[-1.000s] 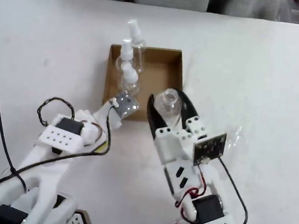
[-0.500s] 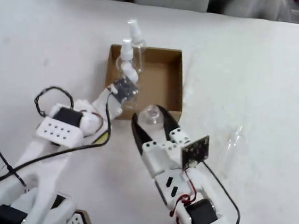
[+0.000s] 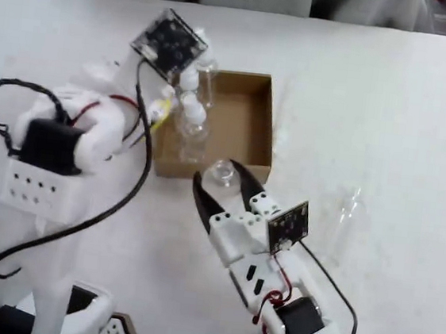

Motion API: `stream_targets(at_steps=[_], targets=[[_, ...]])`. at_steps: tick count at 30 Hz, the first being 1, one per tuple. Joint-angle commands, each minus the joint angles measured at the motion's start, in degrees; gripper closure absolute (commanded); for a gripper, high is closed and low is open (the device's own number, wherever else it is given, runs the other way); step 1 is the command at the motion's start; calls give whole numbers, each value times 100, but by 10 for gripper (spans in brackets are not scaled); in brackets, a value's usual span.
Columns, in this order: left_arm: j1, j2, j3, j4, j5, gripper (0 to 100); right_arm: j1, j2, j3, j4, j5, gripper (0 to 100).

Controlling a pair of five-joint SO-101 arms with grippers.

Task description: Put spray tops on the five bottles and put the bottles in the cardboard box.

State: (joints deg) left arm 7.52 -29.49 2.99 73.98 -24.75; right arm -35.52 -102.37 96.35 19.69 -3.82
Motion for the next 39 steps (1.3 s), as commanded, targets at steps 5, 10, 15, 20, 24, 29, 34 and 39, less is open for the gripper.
stream_targets(at_steps=[5,10,15,20,24,29,34,39], targets=[[57,-75,-1705,-62,1785,916,-48,-75,53,31,-44,982],[251,-75,-2207,-360,2980,916,-48,-75,53,66,-44,982],[286,-75,-2215,-642,4316,916,-295,-75,53,277,-44,982],[338,-66,-2207,-730,4809,916,-365,-75,53,321,-44,982],[593,-66,-2207,-712,4826,919,-365,-75,53,321,-44,982],[1068,-75,-1864,-703,4791,920,-365,-75,53,321,-44,982],[1174,-75,-853,-1178,4782,920,-365,-75,53,356,-44,982],[1226,-646,299,-1960,4782,920,-365,-75,53,356,-44,982]])
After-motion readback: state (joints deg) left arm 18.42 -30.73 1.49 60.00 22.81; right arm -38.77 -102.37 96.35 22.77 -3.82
